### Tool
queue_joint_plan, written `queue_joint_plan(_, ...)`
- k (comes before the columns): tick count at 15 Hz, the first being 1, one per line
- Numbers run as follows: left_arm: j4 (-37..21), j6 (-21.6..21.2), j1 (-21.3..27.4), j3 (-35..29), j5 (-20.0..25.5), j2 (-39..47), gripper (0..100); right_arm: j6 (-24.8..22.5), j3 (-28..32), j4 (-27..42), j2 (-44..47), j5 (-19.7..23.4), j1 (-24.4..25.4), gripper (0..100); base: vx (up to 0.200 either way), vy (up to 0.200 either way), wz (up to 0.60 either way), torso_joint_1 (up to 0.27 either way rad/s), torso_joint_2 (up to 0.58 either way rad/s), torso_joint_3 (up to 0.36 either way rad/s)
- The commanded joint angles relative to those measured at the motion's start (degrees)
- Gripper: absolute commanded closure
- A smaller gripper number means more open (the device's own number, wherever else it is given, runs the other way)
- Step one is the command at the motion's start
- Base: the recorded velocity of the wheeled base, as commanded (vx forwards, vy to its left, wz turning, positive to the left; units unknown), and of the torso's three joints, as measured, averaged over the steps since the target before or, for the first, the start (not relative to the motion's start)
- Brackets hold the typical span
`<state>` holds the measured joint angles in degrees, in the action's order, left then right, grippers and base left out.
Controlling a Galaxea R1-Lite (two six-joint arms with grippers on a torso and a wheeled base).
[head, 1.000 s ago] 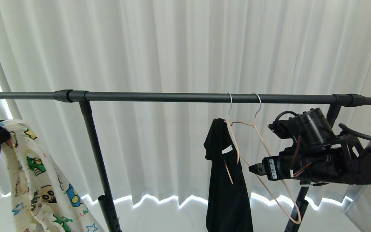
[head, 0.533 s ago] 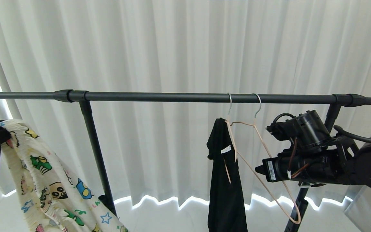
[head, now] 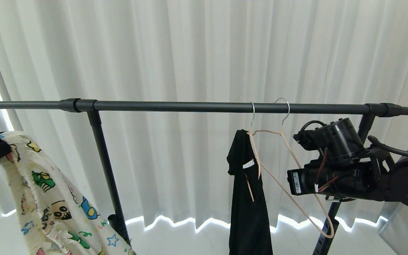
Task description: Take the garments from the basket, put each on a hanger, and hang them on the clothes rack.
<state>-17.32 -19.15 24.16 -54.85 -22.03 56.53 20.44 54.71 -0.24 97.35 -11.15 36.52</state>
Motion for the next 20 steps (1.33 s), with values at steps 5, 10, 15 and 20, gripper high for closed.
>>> queue_joint_plan(5, 0.01, 0.17, 0.01, 0.0, 0.06, -0.1, 100, -0.4, -2.86, -0.37, -7.09, -1.5, 0.22, 100, 0.0, 0.0, 0.0, 0.0, 0.0, 0.0)
queue_joint_plan(10, 0.01, -0.01, 0.01, 0.0, 0.06, -0.1, 100, -4.01, -11.82, -0.02, -19.22, -2.47, 0.13, 100, 0.0, 0.0, 0.0, 0.0, 0.0, 0.0)
queue_joint_plan(15, 0.01, -0.1, 0.01, 0.0, 0.06, 0.07, 100, -10.69, -17.36, 2.27, -28.36, -2.47, 0.13, 100, -0.2, 0.0, 0.0, 0.006, 0.0, 0.001)
queue_joint_plan(20, 0.01, -0.18, 0.01, 0.0, 0.06, 0.07, 100, -13.06, -17.8, 3.76, -30.29, -2.47, 0.13, 100, -0.2, 0.0, 0.0, -0.005, 0.0, 0.006)
